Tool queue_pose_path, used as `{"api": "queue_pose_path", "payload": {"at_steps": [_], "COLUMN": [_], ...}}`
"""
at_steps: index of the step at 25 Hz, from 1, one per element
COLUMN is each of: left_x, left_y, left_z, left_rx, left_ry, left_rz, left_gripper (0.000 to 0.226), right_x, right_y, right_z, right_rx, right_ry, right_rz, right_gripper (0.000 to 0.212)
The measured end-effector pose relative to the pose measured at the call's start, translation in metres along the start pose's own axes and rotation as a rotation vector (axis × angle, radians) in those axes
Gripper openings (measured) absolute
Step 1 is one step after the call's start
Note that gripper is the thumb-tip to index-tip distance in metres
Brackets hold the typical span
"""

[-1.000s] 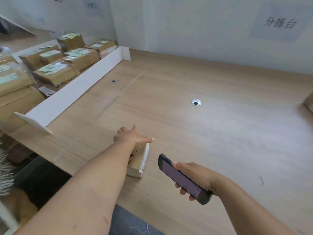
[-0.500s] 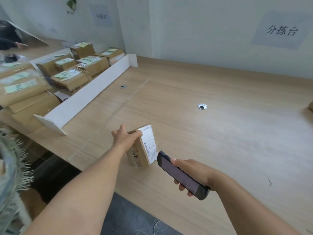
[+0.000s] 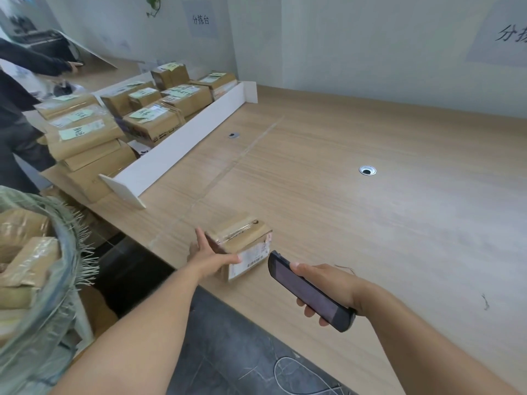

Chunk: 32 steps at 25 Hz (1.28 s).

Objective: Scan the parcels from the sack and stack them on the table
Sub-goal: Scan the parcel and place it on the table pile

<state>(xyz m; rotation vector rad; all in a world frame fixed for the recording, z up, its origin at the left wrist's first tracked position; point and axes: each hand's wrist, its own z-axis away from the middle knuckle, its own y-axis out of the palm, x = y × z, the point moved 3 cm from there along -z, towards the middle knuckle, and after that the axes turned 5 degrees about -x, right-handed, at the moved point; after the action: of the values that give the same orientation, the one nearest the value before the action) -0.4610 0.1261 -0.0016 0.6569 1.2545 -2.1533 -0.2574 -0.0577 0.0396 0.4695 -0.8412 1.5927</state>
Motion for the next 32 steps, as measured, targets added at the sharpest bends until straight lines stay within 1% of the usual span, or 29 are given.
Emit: {"api": "queue_pose_path", "payload": {"at_steps": [2, 4, 5, 7, 8, 10, 11, 14, 16, 18, 25, 32], "left_x": [-0.005, -0.014, -0.019, -0.020, -0.019, -0.016, -0.015, -0.019, -0.027, -0.033, -0.030, -0.030], "left_y": [-0.007, -0.011, -0.011, -0.009, -0.007, -0.007, -0.009, -0.019, -0.024, -0.028, -0.039, -0.041], "left_z": [0.001, 0.001, 0.001, -0.001, -0.001, 0.000, 0.001, 0.003, 0.011, 0.018, 0.028, 0.034], "left_rx": [0.013, 0.047, 0.090, 0.193, 0.210, 0.165, 0.133, 0.090, 0.079, 0.071, 0.058, 0.030], "left_ry": [0.073, 0.175, 0.205, 0.206, 0.211, 0.233, 0.224, 0.156, 0.190, 0.227, 0.262, 0.284], "left_rz": [-0.108, -0.350, -0.461, -0.635, -0.711, -0.776, -0.728, -0.340, -0.208, -0.204, -0.342, -0.365], "left_gripper": [0.143, 0.138, 0.133, 0.123, 0.120, 0.117, 0.116, 0.117, 0.120, 0.121, 0.127, 0.125], "right_x": [-0.003, -0.007, -0.009, -0.014, -0.017, -0.024, -0.026, -0.026, -0.019, -0.010, 0.001, 0.000], "right_y": [0.003, 0.005, 0.005, 0.006, 0.007, 0.010, 0.013, 0.017, 0.017, 0.017, 0.019, 0.026], "right_z": [-0.004, -0.009, -0.010, -0.012, -0.012, -0.011, -0.010, -0.007, -0.004, -0.002, 0.010, 0.016], "right_rx": [0.022, 0.029, 0.030, 0.030, 0.033, 0.049, 0.057, 0.073, 0.075, 0.067, 0.057, 0.129], "right_ry": [-0.002, 0.002, 0.007, 0.022, 0.031, 0.052, 0.062, 0.073, 0.054, 0.029, -0.026, 0.001], "right_rz": [-0.015, -0.013, -0.010, -0.011, -0.008, -0.007, -0.011, -0.016, -0.007, 0.010, 0.009, 0.081], "right_gripper": [0.055, 0.057, 0.057, 0.057, 0.057, 0.057, 0.057, 0.057, 0.057, 0.058, 0.056, 0.063]}}
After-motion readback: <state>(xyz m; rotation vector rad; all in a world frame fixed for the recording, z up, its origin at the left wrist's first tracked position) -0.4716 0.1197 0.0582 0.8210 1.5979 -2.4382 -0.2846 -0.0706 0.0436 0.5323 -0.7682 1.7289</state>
